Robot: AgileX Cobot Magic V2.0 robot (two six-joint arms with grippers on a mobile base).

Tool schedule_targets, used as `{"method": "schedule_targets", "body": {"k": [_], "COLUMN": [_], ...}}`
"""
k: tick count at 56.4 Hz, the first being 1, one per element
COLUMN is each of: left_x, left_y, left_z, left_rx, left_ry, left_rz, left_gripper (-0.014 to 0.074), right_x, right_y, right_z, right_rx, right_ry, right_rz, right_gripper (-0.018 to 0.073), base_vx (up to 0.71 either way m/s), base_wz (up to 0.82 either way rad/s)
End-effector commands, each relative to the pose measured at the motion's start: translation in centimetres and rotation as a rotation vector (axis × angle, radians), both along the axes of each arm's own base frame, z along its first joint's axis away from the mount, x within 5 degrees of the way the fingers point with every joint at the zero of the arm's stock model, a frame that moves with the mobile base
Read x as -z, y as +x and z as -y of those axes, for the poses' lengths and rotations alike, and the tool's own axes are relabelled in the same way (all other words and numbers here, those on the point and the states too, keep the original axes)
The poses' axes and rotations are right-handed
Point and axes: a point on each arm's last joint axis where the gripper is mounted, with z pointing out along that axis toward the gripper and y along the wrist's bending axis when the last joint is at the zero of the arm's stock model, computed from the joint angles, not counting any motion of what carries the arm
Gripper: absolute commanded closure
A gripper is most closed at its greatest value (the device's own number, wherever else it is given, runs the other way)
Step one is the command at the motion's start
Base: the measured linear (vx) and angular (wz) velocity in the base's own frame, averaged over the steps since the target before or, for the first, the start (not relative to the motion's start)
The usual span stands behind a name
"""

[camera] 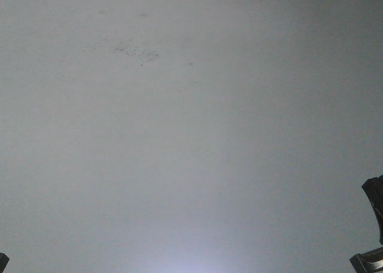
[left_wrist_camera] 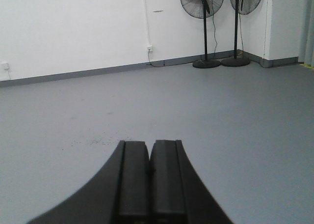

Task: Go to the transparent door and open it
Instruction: 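Drive the base forward across the grey floor, arms held still, then turn and drive the base toward the white-framed glass sliding door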

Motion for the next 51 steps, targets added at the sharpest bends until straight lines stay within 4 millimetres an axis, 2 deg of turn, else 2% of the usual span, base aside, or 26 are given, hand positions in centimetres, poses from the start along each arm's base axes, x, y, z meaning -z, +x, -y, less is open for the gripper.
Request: {"method": "schedule_targets", "body": {"k": [1, 19, 51], "left_x": [-1.50, -1.50, -1.50], "left_y": [-0.16, -0.16, -0.16], "left_z": [-0.02, -0.02, -0.02], "left_rx": [0.003, 0.003, 0.003], "left_ry": [-0.028, -0.028, -0.028], "left_rz": [0.112, 0.112, 0.112], "left_gripper": [0.0594, 0.0594, 0.0594], "right_x": [-0.76, -0.76, -0.74], "right_y": [-0.14, -0.14, -0.14], "right_z": [0.04, 0.04, 0.04], "right_rx": [0.003, 0.003, 0.003], "right_ry": [0.011, 0.011, 0.011], "right_rz": [0.095, 0.095, 0.094], "right_gripper": [0.0561, 0.0561, 0.0561], "base_vx": [0.21, 0.22, 0.28], "base_wz": [0.06, 0.18, 0.60]}}
